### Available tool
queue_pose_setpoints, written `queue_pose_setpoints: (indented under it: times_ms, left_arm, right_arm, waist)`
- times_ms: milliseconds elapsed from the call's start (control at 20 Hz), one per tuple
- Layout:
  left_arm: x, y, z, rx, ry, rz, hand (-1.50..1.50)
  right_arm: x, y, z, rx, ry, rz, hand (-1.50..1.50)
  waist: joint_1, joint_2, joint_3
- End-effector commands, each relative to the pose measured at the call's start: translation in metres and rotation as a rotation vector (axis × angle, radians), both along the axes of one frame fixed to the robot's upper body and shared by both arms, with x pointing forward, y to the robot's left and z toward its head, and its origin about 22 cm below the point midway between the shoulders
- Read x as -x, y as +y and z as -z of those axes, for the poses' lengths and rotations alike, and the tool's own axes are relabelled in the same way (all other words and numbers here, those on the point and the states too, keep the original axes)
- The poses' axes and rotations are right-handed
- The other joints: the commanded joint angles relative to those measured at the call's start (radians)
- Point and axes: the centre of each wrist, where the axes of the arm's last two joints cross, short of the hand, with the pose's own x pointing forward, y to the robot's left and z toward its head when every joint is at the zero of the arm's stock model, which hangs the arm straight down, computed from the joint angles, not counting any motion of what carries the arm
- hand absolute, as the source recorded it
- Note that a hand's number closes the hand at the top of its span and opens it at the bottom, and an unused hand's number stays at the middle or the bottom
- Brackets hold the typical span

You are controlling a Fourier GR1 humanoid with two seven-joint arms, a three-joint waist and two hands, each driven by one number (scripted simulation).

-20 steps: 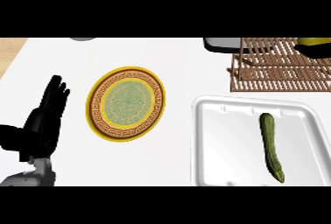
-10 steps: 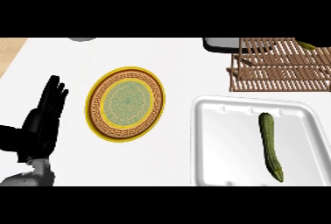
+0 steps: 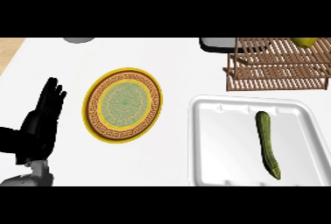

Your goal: Pick the lemon from the tray and place it in the tiered shelf

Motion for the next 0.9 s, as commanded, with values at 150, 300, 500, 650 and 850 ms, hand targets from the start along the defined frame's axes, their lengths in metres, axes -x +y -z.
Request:
queue_pose_setpoints:
  times_ms: [150, 300, 500, 650, 850]
  left_arm:
    - [-0.009, 0.009, 0.003, -0.002, -0.017, -0.012, 0.0]
    - [0.004, -0.003, 0.003, -0.012, 0.0, -0.014, 0.0]
    - [0.005, 0.001, 0.011, 0.008, -0.005, 0.012, 0.0]
    - [-0.012, -0.001, -0.021, 0.011, -0.017, 0.009, 0.0]
    - [0.005, -0.002, 0.011, -0.001, -0.003, -0.004, 0.0]
  right_arm:
    - [0.062, -0.069, -0.018, -0.074, 0.01, 0.106, -1.5]
    - [0.101, -0.101, 0.0, -0.071, 0.015, 0.083, -1.5]
    - [0.13, -0.124, -0.007, -0.071, 0.008, 0.043, -1.5]
    - [0.148, -0.142, -0.007, -0.067, 0.034, 0.011, -1.5]
    - [0.178, -0.158, -0.001, -0.087, 0.01, -0.005, -1.5]
  waist:
    - [-0.003, 0.003, 0.0]
    - [-0.005, 0.001, 0.001]
    - [0.003, 0.003, 0.001]
    - [0.007, 0.005, 0.001]
    - [0.002, 0.003, 0.001]
